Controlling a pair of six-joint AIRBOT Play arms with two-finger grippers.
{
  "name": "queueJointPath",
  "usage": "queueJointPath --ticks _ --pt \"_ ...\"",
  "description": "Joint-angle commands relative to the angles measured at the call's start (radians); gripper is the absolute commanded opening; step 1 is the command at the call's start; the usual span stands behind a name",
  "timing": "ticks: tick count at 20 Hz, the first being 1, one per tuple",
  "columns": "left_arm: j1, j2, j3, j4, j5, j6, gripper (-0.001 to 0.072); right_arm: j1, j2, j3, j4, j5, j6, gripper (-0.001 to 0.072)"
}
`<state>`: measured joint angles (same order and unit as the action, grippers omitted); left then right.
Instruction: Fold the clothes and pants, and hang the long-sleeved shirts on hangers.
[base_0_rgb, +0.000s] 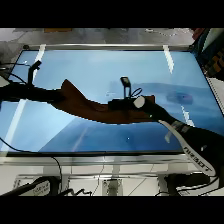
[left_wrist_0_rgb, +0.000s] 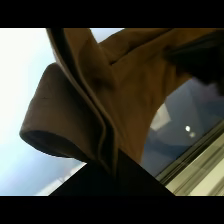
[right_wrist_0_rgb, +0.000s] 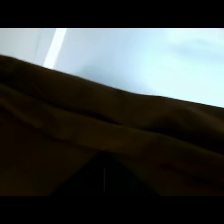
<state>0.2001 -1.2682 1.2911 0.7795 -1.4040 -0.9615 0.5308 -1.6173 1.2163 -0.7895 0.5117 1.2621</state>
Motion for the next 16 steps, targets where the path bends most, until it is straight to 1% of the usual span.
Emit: queueJointPath --ticks 1,4,7,9,12,14,16 --pt "0.000 0.122 0.006 -0.002 0.026 -0.003 0.0013 0.154 -0.124 0.121 0.003 0.025 0.099 0.0009" --pt "0.000 0.143 0.006 -0.002 0.073 -0.003 0.0013 0.249 -0.190 0.216 0.005 0.039 0.175 0.0009" --pt "-0.004 0.139 0.006 -0.011 0.138 -0.005 0.0013 0.294 -0.202 0.240 -0.002 0.054 0.185 0.0010" --pt "-0.013 0.138 0.000 -0.068 0.167 -0.004 0.0013 0.268 -0.198 0.240 -0.034 0.077 0.185 0.0011" --pt "-0.073 0.120 -0.002 -0.089 0.174 -0.004 0.0013 0.140 -0.167 0.240 -0.165 0.182 0.186 0.0010" --pt "-0.151 0.086 -0.002 -0.094 0.182 -0.005 0.0013 0.011 -0.126 0.240 -0.254 0.263 0.194 0.0010" --pt "-0.265 0.030 -0.002 -0.093 0.225 -0.012 0.0013 -0.129 -0.078 0.240 -0.301 0.331 0.199 0.0010"
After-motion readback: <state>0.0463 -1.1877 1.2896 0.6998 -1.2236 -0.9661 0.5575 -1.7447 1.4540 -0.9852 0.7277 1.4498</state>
